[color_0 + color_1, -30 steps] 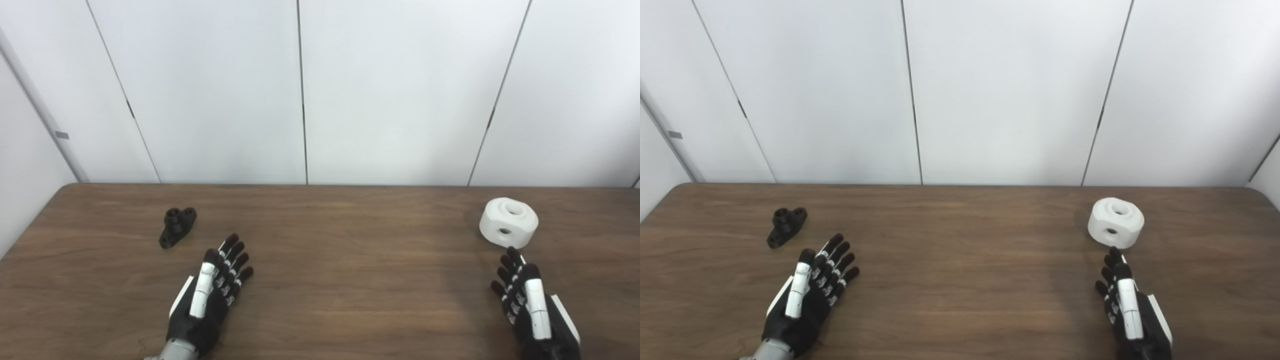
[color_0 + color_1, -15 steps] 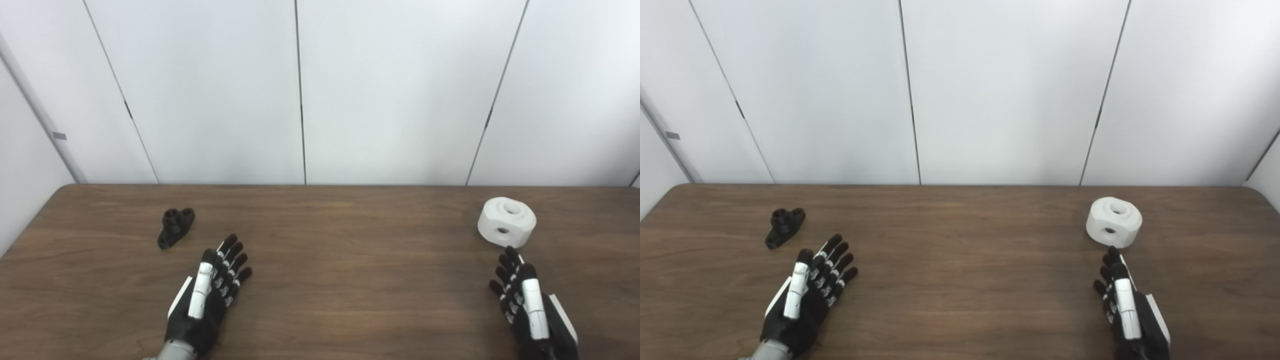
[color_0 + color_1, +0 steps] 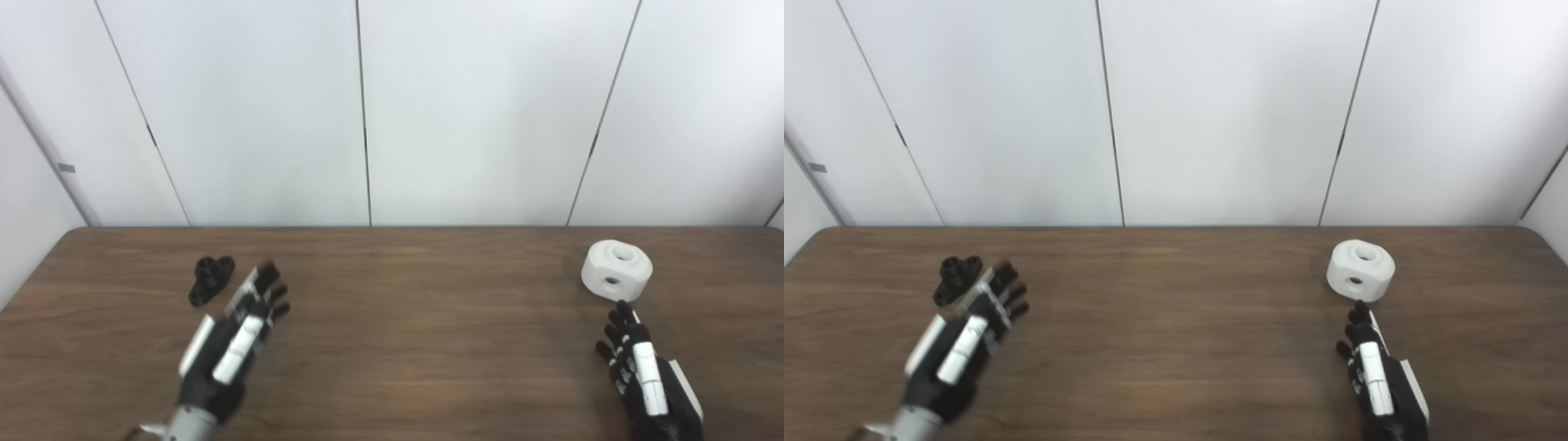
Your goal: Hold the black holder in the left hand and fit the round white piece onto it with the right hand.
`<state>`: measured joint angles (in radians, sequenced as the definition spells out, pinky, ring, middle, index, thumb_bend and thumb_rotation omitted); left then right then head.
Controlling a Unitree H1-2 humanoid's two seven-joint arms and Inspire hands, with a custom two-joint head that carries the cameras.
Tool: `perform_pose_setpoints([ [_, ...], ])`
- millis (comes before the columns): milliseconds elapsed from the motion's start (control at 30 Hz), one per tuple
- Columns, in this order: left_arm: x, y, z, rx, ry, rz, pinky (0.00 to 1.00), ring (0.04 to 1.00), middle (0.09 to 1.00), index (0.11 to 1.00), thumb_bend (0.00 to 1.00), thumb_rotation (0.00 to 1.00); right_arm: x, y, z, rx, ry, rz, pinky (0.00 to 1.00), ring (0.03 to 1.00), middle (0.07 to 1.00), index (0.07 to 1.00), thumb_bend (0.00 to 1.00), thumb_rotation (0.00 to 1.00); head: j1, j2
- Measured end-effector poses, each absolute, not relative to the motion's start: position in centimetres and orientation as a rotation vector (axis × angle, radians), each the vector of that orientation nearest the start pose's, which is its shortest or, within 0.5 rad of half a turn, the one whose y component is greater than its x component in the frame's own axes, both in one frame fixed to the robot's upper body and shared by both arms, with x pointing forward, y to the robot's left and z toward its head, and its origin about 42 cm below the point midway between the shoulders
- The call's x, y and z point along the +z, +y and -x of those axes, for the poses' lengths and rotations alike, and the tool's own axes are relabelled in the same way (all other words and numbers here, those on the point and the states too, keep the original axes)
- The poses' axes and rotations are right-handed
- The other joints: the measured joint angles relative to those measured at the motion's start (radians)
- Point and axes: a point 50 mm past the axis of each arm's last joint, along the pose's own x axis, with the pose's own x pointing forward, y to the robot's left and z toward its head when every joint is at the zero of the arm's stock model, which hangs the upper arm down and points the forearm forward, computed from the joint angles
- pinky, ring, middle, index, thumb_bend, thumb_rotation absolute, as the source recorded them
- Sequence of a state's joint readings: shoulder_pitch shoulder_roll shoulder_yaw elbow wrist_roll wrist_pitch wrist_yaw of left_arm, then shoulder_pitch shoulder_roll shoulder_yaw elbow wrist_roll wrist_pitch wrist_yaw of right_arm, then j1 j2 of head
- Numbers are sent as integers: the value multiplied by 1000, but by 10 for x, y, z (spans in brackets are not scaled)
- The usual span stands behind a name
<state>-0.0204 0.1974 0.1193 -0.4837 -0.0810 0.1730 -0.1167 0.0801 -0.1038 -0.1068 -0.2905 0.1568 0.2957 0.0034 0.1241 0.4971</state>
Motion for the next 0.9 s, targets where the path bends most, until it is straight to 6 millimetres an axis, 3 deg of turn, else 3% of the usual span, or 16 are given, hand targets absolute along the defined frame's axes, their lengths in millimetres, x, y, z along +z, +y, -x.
perform_pose_setpoints([
  [100,266,282,-269,58,-466,-390,743,944,988,988,838,706,137,-271,-254,-79,61,-45,965,1000,1000,1000,754,900,29,-9],
  [167,276,291,-271,124,-477,-571,760,941,984,993,881,735,137,-271,-254,-78,55,-51,984,1000,1000,1000,788,893,54,-18],
  [300,290,306,-264,265,-422,-861,840,981,1000,1000,915,738,136,-275,-254,-79,49,-59,979,1000,1000,1000,720,917,106,-37],
  [433,317,309,-252,425,-379,-1051,970,996,1000,1000,987,765,134,-280,-253,-82,54,-83,999,1000,1000,1000,754,888,147,-51],
  [533,331,313,-256,536,-358,-1134,997,1000,1000,1000,1000,810,131,-283,-254,-70,58,-97,1000,1000,1000,1000,752,911,180,-57],
  [600,329,317,-262,580,-320,-1183,1000,1000,1000,1000,1000,763,130,-285,-255,-51,51,-99,1000,1000,1000,1000,724,916,212,-61],
  [733,307,331,-282,627,-188,-1255,1000,1000,1000,1000,1000,708,127,-295,-256,-42,35,-114,1000,1000,1000,1000,698,903,264,-69],
  [900,275,345,-301,666,-43,-1281,1000,999,1000,1000,1000,597,125,-300,-260,-55,26,-114,1000,1000,1000,1000,752,901,319,-74],
])
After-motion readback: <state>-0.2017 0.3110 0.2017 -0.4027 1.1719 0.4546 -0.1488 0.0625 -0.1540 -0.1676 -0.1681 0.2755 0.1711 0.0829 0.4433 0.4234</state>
